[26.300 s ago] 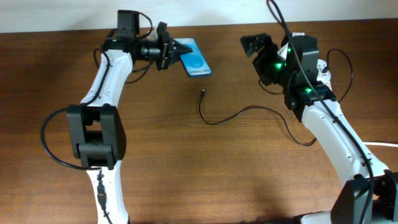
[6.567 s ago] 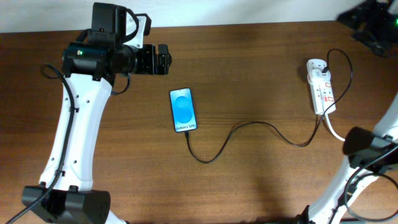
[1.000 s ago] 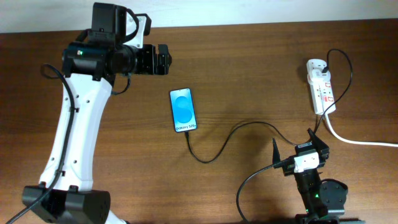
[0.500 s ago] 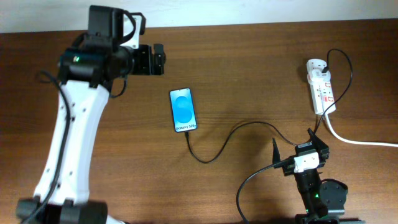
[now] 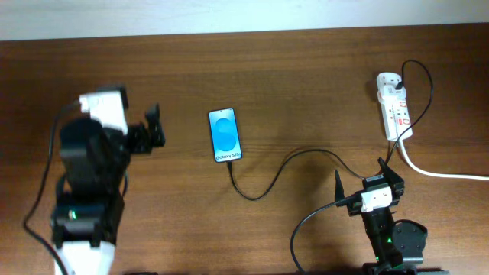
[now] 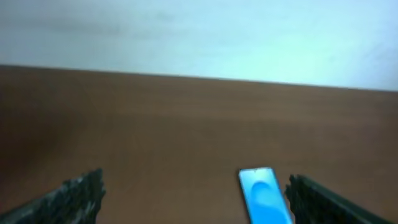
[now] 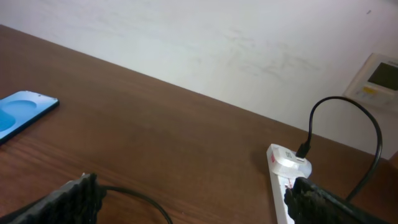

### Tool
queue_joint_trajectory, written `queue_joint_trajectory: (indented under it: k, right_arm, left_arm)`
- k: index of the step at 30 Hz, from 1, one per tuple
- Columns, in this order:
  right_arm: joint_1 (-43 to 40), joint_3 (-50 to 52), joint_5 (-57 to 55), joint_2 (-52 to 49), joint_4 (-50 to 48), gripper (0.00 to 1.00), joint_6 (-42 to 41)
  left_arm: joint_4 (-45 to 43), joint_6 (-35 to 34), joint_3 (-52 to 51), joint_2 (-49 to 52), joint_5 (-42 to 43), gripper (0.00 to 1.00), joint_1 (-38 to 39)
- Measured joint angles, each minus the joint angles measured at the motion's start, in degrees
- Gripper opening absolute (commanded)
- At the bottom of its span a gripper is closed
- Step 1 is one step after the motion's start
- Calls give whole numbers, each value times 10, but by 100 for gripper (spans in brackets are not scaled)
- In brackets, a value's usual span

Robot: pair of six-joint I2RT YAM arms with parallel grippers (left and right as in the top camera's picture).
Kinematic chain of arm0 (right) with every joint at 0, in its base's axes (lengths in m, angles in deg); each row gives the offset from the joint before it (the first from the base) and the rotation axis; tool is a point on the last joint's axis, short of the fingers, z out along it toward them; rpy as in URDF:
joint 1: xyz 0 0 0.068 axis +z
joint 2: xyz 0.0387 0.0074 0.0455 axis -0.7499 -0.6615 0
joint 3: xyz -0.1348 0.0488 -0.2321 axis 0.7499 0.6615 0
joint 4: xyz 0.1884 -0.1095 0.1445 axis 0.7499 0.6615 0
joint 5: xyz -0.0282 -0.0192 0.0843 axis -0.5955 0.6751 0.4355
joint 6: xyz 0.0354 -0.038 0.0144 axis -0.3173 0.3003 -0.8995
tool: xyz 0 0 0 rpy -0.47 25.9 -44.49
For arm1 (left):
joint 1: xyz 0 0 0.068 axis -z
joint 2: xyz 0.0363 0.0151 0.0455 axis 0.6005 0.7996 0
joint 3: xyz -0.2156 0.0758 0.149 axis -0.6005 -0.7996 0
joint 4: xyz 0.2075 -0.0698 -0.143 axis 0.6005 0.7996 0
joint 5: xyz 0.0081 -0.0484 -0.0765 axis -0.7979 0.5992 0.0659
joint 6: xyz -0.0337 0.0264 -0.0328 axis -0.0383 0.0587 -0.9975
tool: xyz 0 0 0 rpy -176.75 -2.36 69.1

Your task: Plug charger to phone and switch on socket

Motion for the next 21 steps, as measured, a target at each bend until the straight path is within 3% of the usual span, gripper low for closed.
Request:
queue_joint_trajectory:
  k: [13,21]
  right_arm:
    - [0,0,0,0,0,98,0]
    - [0,0,0,0,0,98,0]
  left_arm:
    - [-247,2,-363,-261,0,99,-15]
    - [-265,2,-455,-385,0,99,-15]
